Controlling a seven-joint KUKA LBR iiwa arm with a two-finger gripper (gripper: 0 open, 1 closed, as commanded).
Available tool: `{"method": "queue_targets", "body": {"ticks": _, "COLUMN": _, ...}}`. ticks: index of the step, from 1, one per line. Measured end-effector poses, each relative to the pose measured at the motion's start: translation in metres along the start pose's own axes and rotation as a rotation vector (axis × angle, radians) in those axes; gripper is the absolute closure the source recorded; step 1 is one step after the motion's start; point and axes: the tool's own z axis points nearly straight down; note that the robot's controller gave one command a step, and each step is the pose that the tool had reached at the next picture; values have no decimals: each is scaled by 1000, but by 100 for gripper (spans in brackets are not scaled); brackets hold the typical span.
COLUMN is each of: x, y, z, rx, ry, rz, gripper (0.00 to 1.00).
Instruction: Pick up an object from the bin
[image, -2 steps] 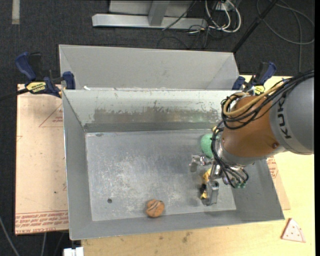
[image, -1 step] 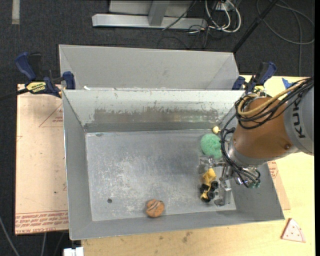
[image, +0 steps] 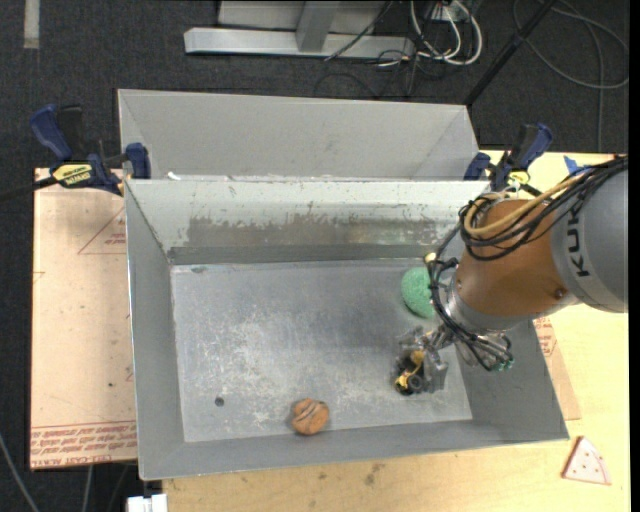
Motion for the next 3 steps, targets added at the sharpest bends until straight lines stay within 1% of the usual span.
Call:
{"method": "queue_targets", "body": {"ticks": 1, "x": 0, "y": 0, "z": 0, "rx": 0, "ry": 0, "rz": 0, "gripper": 100}}
{"method": "queue_targets", "body": {"ticks": 2, "x": 10, "y": 25, "z": -15, "rx": 0, "ry": 4, "rz": -158, "gripper": 100}}
{"method": "queue_targets", "body": {"ticks": 3, "x": 13, "y": 37, "z": -23, "rx": -1, "ry": 4, "rz": -243, "gripper": 100}}
